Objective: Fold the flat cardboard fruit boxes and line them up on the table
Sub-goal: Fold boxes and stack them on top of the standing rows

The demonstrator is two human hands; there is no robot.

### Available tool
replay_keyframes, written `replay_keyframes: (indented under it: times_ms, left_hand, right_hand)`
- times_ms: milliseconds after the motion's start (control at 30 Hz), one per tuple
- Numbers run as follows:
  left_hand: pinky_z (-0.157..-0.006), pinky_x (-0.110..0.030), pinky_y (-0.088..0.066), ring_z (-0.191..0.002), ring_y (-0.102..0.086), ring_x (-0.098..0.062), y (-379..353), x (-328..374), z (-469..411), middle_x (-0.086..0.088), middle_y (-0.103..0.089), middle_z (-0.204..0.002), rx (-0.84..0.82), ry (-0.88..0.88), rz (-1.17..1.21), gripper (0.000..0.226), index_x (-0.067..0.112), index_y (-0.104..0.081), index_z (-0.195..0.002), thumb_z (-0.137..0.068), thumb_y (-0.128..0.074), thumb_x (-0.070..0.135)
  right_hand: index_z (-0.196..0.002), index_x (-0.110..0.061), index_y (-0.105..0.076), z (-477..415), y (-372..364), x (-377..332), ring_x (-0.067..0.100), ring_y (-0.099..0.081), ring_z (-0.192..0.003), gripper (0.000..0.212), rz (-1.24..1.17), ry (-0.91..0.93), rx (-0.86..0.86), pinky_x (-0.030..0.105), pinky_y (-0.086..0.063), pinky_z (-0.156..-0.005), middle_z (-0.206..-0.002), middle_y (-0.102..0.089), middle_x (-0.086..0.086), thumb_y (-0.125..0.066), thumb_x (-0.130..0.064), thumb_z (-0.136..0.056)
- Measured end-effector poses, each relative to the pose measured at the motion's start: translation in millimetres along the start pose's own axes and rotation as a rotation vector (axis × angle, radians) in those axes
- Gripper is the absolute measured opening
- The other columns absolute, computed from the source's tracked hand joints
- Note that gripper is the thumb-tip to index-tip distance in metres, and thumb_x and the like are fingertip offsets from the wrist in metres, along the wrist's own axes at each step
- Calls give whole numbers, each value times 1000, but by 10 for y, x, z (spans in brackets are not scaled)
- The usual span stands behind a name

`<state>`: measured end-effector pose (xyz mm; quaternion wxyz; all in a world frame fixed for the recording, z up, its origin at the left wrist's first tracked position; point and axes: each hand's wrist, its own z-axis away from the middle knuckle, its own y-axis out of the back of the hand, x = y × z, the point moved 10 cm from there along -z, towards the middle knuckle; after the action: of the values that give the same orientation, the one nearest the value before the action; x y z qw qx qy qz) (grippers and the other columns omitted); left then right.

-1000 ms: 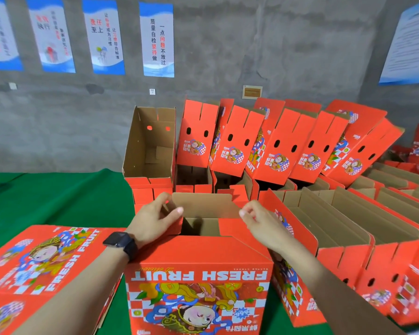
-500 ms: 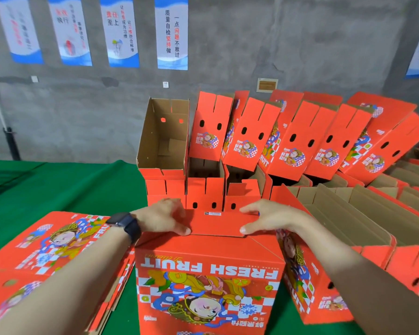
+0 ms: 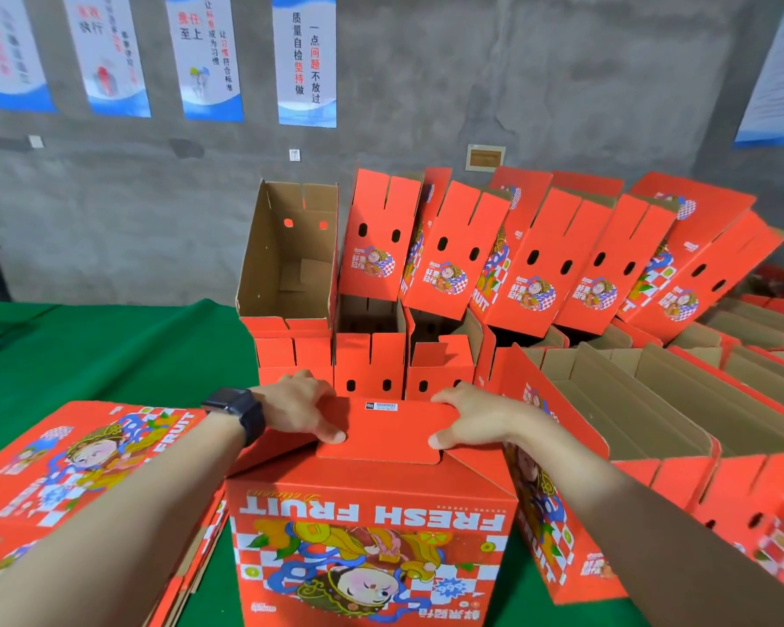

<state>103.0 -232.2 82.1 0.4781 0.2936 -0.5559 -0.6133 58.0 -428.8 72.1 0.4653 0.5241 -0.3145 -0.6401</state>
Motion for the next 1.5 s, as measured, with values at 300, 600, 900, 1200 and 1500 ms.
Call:
replay_keyframes:
  times_ms: [300, 600, 900, 1200, 1500]
  left_hand:
    - [-92, -34, -46, -108, -53, -21, -43, -32, -109, -3, -54, -126, 84, 0, -34, 75, 20, -42, -131, -72, -75, 52]
    - [-78, -27, -42, -104, -56, -23, -40, -49, -221, -4, -58, -120, 113, 5, -99, 70, 23, -47, -122, -67, -78, 51]
    - [-100, -26, -39, -125, -48, -21, 12, -28, -222, -2, -49, -141, 99, -25, -117, 64, 21, -43, -141, -85, -65, 44]
    - [-98, -21, -34, -124, -49, -16, -38, -26, -167, 2, -51, -139, 28, -56, 43, 53, 25, -44, -140, -92, -55, 42]
    - [-97, -15, -31, -127, -45, -15, 52, -265, -181, -1, -47, -142, 183, -40, 342, 47, 25, -45, -140, -94, -57, 20]
  right_hand:
    - [-126, -16, -46, -47, 28, -132, 25, -56, -107, 62, 273, -62, 146, 39, -49, -90, -119, -57, 4, -76, -35, -76]
    - [-130, -17, -42, -40, 48, -178, 29, -54, -114, 67, 388, -46, 207, 39, -46, -89, -125, -55, 6, -75, -42, -78]
    - [-134, -19, -35, -129, -6, -81, 27, -42, -124, 75, 374, -57, 198, 44, -37, -96, -131, -48, 6, -72, -49, -76]
    - [-141, -25, -39, -145, -90, 169, 18, -46, -125, 54, -196, 54, -39, 38, -38, -108, -140, -46, 0, -55, -46, -93]
    - [-144, -20, -42, -180, -5, 212, 17, -29, -141, 41, -169, 98, 221, 32, -22, -114, -151, -38, 0, -31, -30, -105]
